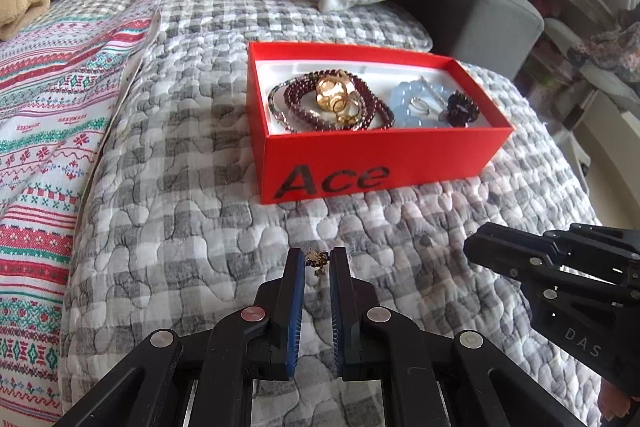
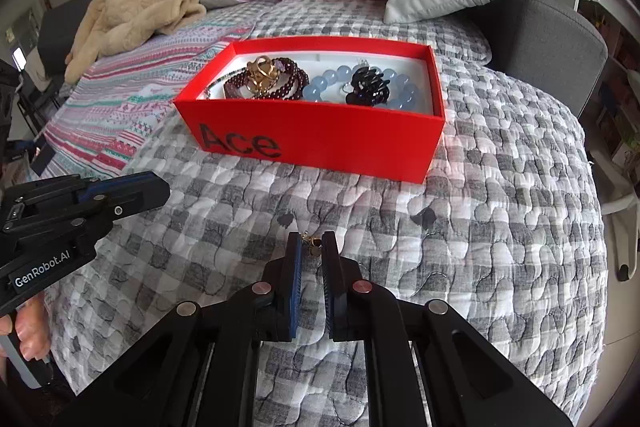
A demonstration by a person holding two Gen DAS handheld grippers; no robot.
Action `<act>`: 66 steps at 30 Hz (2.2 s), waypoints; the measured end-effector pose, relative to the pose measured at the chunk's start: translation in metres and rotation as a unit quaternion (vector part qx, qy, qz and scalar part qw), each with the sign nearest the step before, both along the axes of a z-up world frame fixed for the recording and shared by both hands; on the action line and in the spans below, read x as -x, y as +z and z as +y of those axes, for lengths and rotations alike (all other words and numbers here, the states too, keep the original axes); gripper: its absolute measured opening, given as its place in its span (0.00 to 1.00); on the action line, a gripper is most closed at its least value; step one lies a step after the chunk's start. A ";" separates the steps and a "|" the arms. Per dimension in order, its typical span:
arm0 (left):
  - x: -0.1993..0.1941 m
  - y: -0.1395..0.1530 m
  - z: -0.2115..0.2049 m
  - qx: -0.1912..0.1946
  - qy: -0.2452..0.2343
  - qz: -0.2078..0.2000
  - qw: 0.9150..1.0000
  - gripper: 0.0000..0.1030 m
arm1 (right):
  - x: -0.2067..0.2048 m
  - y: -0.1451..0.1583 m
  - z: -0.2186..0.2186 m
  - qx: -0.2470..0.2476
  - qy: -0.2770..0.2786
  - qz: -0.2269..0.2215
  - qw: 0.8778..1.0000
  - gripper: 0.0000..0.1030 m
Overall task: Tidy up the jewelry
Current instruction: 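Drop the earring into the red box with the left tool while the right drops its earring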
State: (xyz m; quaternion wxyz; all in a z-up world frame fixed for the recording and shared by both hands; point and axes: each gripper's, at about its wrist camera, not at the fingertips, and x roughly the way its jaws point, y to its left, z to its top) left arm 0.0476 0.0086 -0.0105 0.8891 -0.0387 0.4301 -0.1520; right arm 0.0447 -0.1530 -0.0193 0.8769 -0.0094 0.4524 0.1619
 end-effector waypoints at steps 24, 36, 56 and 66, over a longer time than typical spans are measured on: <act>-0.055 0.018 -0.011 0.013 0.026 -0.050 0.998 0.06 | -0.034 0.044 -0.024 -0.059 -0.048 -0.035 0.997 0.10; -0.046 0.024 -0.018 -0.024 0.022 -0.064 0.997 0.31 | -0.031 0.046 -0.029 -0.057 -0.049 -0.040 0.996 0.10; -0.032 0.026 0.002 -0.031 0.054 -0.019 0.998 0.61 | -0.077 0.062 -0.007 -0.055 -0.057 -0.050 0.996 0.11; -0.035 0.027 0.008 -0.046 0.087 -0.009 0.995 0.84 | -0.077 0.069 -0.010 -0.057 -0.061 -0.061 0.995 0.55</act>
